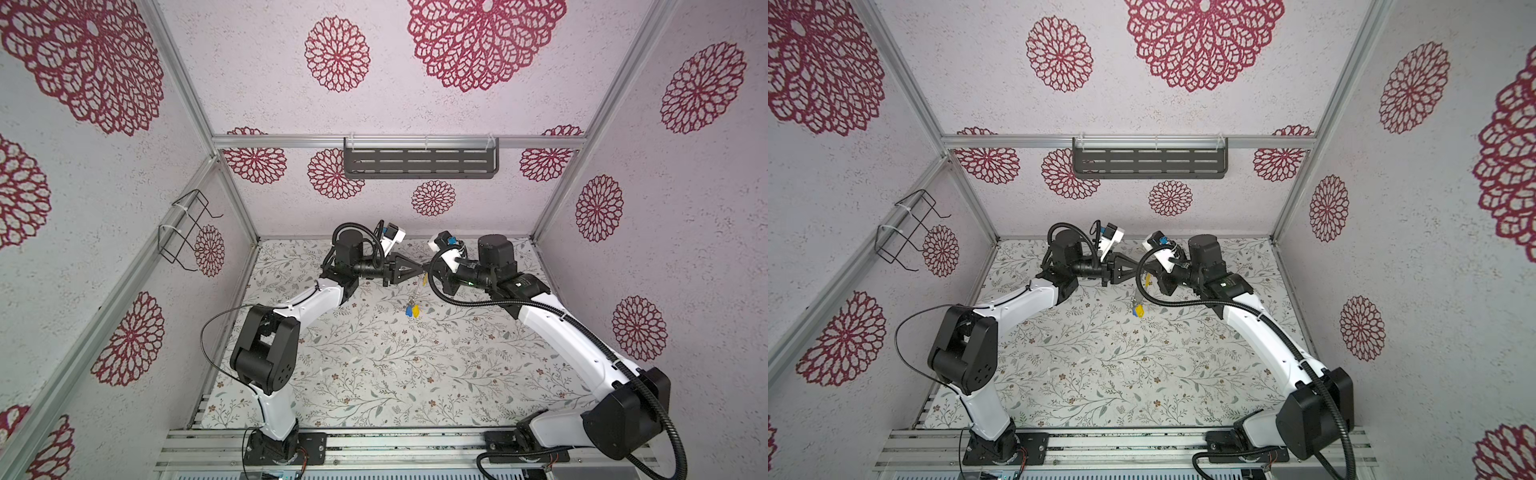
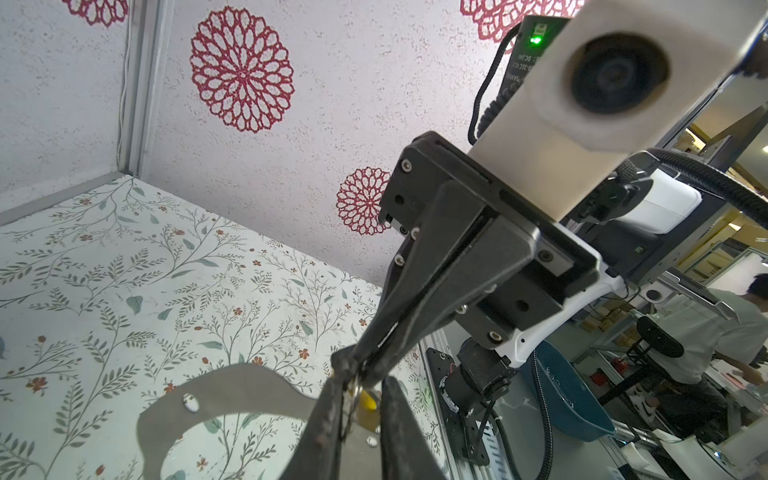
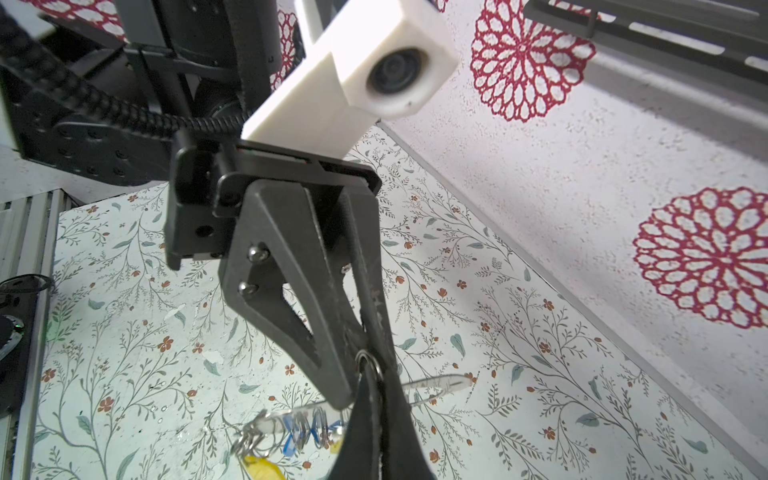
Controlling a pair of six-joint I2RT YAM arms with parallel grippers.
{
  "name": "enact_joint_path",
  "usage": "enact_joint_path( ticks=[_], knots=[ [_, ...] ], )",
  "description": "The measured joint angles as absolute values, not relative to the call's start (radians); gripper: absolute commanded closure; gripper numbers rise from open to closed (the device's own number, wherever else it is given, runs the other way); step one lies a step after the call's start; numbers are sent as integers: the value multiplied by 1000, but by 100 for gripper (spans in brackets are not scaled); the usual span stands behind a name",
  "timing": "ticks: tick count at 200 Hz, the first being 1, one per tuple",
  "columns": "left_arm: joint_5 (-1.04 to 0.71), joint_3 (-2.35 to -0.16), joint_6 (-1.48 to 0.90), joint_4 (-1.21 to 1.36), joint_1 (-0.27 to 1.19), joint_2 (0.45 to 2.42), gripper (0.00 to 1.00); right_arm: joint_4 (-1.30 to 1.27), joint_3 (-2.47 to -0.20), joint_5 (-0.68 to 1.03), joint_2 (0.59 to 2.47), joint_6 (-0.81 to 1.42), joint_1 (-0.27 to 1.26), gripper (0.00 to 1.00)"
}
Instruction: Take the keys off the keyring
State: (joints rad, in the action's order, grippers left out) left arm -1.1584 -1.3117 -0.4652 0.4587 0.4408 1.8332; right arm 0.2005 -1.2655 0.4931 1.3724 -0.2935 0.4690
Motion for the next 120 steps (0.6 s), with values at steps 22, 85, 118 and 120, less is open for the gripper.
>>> enact_joint_path(
  ticks=[22, 85, 118, 120],
  knots=[
    [-1162, -1312, -469, 459, 441, 1835, 86, 200, -1266, 492, 1372, -293, 469, 100],
    [-1162, -1312, -479, 472, 440, 1842, 100, 199, -1266, 484, 1372, -285, 467, 100],
    [-1155, -1312, -480, 474, 440, 1842, 100, 195, -1266, 468, 1370, -261, 467, 88],
    [-1154, -1312, -480, 474, 440, 1842, 100, 195, -1265, 465, 1370, -257, 467, 86]
  ],
)
